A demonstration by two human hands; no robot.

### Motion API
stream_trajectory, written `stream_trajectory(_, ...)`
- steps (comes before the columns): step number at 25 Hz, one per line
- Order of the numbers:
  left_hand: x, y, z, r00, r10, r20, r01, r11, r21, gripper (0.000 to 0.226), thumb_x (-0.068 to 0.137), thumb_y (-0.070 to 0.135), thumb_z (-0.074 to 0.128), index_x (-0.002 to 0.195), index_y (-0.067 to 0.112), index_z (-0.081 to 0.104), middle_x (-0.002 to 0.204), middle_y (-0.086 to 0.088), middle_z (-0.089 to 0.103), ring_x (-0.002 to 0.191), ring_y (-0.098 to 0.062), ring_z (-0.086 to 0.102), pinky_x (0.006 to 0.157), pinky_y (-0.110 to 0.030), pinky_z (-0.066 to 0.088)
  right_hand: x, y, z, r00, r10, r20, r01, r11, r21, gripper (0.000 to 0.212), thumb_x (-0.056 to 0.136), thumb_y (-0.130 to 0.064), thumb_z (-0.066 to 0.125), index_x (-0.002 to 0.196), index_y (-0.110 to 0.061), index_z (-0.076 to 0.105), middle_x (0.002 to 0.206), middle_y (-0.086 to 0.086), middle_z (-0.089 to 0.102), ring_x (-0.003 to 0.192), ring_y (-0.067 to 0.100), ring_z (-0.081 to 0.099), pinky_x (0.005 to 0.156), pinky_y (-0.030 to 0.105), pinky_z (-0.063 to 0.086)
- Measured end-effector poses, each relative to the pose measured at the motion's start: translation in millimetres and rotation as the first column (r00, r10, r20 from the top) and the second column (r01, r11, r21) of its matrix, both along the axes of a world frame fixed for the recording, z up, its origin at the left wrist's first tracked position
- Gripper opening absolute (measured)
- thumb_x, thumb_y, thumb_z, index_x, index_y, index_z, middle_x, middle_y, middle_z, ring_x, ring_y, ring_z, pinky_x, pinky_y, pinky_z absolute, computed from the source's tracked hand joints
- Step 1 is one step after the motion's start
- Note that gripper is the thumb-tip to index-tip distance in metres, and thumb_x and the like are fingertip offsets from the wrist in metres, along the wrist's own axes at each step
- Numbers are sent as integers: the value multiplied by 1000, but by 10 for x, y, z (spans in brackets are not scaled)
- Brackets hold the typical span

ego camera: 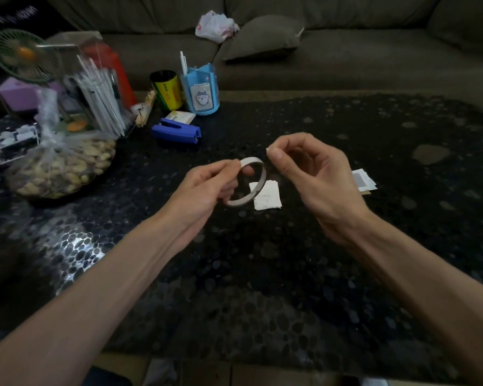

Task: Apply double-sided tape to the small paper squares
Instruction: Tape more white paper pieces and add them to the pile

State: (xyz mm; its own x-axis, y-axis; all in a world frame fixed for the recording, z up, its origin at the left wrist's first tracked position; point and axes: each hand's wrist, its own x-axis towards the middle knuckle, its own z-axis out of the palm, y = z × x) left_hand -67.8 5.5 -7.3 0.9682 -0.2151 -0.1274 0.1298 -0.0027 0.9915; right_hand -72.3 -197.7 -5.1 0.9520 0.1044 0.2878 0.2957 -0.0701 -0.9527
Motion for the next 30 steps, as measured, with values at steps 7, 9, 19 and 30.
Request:
stream_trajectory(7, -59, -44, 83, 989, -144, -45, 143, 989, -29, 35, 99, 45, 56, 85, 23, 79, 65, 4, 34, 61, -9, 35, 66, -26, 37, 36, 13, -173, 995, 6, 104, 10, 988, -157, 33, 96, 0, 71, 125, -16, 72, 116, -3, 77, 110, 8, 74, 101, 33, 58)
stream_trajectory(9, -106, -66, 123, 967, -234, -106, 227, 971, -74, 34, 102, 40, 55, 81, 22, 74, 61, 4, 36, 56, -9, 34, 61, -26, 39, 28, 5, -171, 997, 5, 79, 3, 995, -99, 31, 95, 2, 71, 123, -12, 73, 115, -2, 78, 107, 9, 75, 96, 25, 58)
stream_trajectory(19, -93, -56, 126, 936, -268, -229, 71, 779, -623, 39, 106, 39, 48, 105, 10, 74, 60, 8, 21, 53, -8, 20, 52, -21, 24, 6, 22, -168, 973, -47, -225, 64, 996, 69, 39, 90, -8, 80, 125, -25, 74, 109, 1, 77, 107, 12, 73, 91, 30, 56)
stream_trajectory(30, 44, 164, 383, 947, -275, -164, 56, 646, -761, 42, 113, 27, 36, 143, 8, 58, 86, 4, 80, 79, -10, 75, 65, -23, 58, 12, -109, -81, 839, 88, -536, 76, 958, 278, 18, 96, -26, 72, 109, -19, 83, 97, 3, 72, 85, 12, 67, 82, 31, 50)
